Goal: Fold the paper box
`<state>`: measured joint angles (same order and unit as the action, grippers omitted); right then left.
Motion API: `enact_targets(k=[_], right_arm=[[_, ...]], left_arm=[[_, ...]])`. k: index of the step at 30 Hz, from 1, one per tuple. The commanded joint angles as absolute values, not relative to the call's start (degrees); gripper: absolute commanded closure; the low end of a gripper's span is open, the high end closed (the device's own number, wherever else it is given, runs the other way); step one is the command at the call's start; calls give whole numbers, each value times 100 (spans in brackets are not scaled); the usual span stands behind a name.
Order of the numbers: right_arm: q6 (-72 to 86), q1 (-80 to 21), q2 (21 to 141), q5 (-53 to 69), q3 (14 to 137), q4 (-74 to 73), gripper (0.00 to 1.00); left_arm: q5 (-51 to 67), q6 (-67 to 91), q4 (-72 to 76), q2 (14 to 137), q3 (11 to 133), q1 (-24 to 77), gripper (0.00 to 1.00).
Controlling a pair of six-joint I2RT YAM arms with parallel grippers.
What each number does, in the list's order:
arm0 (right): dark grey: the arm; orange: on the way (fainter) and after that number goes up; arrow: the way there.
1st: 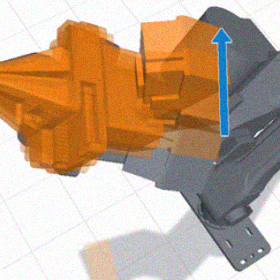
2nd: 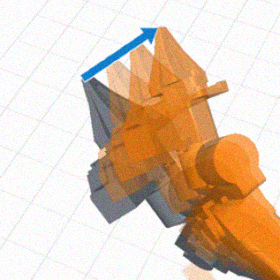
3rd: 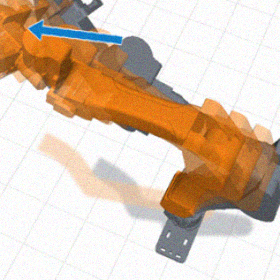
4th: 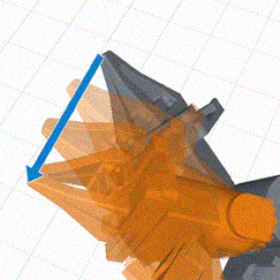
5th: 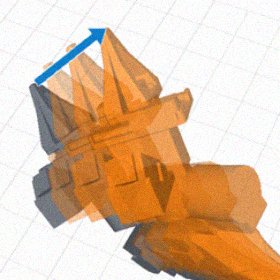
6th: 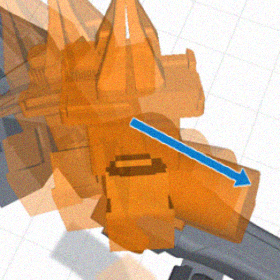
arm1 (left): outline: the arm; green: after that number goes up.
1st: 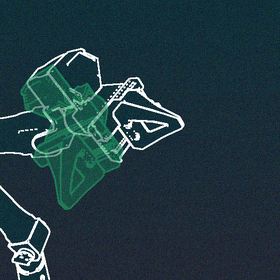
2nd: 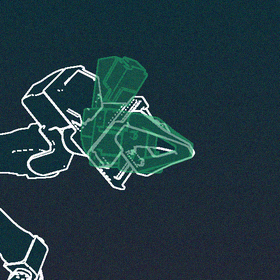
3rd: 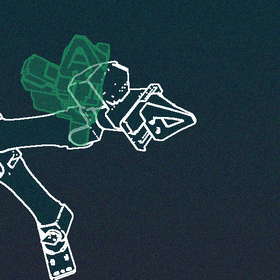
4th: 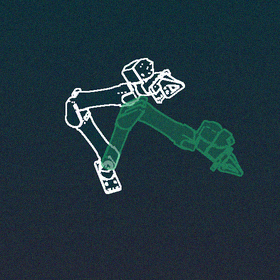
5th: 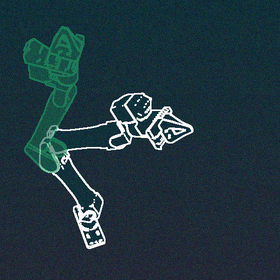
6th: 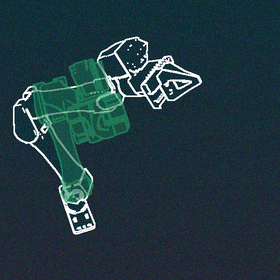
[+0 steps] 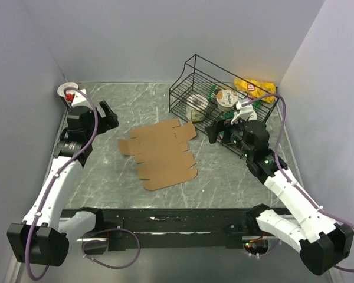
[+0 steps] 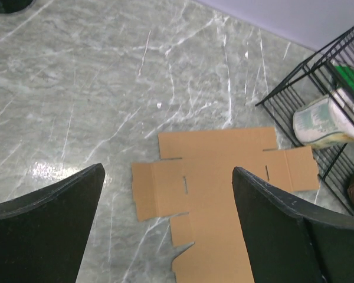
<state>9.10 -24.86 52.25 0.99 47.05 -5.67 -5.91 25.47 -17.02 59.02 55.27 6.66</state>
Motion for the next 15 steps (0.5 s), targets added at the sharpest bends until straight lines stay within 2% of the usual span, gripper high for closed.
enact_targets(k=[1,4,9,15], right_arm=[[905,-2461,5159,18,5010,-510,0],[932,-2470,5168,17,5018,-501,0],[967,-2461,5177,9,5036,-510,0],[1011,-2470,5150,26,5045,-448,0]], left_arm=[[-387,2285,-1846,5888,5642,642,4],[-229,2215,-1732,5880,5651,650,4],[1054,1828,-1573,6081,5800,633,4],[2071,2038,-1802,7028,6836,554,4]])
